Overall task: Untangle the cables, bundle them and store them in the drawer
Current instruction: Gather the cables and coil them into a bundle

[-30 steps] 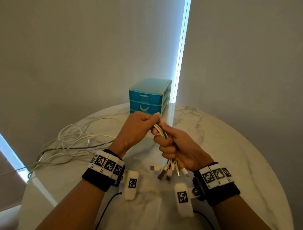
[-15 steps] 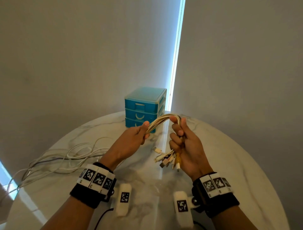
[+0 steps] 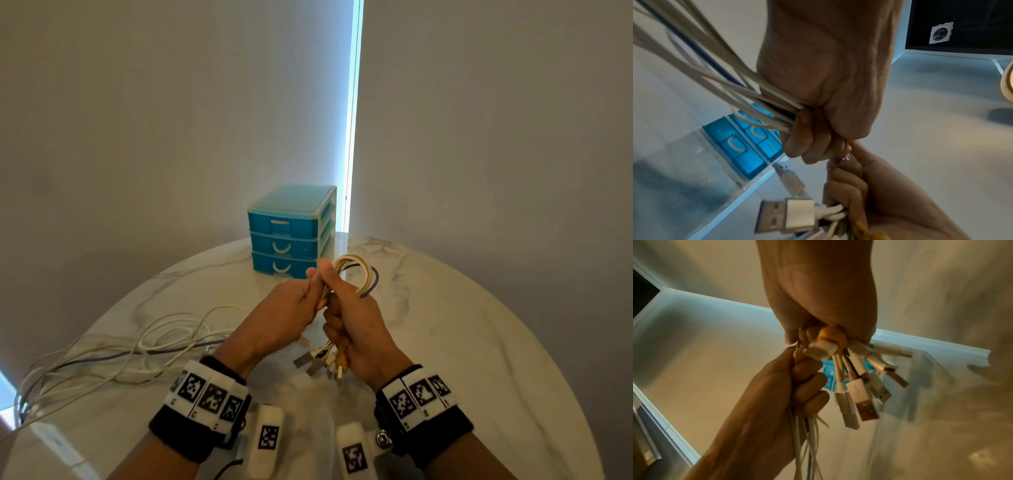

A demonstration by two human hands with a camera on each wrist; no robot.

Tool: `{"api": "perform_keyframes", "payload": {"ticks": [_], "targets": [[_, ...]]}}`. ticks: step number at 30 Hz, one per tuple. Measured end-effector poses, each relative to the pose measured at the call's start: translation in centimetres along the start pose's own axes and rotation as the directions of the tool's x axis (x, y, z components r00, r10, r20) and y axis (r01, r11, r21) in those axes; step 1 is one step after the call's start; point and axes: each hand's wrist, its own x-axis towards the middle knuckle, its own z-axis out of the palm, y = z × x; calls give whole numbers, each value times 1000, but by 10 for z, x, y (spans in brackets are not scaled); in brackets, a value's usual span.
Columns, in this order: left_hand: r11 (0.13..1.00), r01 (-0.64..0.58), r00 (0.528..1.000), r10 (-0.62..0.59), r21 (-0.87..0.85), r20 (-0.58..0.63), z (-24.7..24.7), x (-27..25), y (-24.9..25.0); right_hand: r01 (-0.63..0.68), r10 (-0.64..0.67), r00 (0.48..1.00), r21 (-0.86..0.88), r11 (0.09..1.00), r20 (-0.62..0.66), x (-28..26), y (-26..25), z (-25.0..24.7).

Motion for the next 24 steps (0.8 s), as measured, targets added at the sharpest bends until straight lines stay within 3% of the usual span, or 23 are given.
{"api": "perform_keyframes", "payload": {"ticks": [4,6,9,11,13,16,18,24], "targets": [[998,52,992,-48,-30,114,0,-3,13,62,-68,996,-89,994,-65,4,-2,-8],[996,49,978,-64,80,196,-12,-2,23,76,-85,991,-93,993,-99,5,-2,-9],[948,64,990,-100,311,101,-41,10,44,82,-95,989,-119,990,-110,9,2,-9],[923,-30,998,7,384,60,-56,19,69,87,-99,993,-168,982,-65,11,4,-7],[840,-239,966,157,488,204,-64,28,99,87,-95,995,-199,976,-30,11,5,-6],[678,-410,892,158,610,425,-68,41,132,135,-139,990,-223,965,-2,9,2,-10],[649,-430,863,90,628,498,-71,48,145,170,-170,985,-242,955,19,8,0,-12],[713,-395,792,-54,579,608,-89,58,158,209,-202,978,-216,954,53,5,-8,-14]]}}
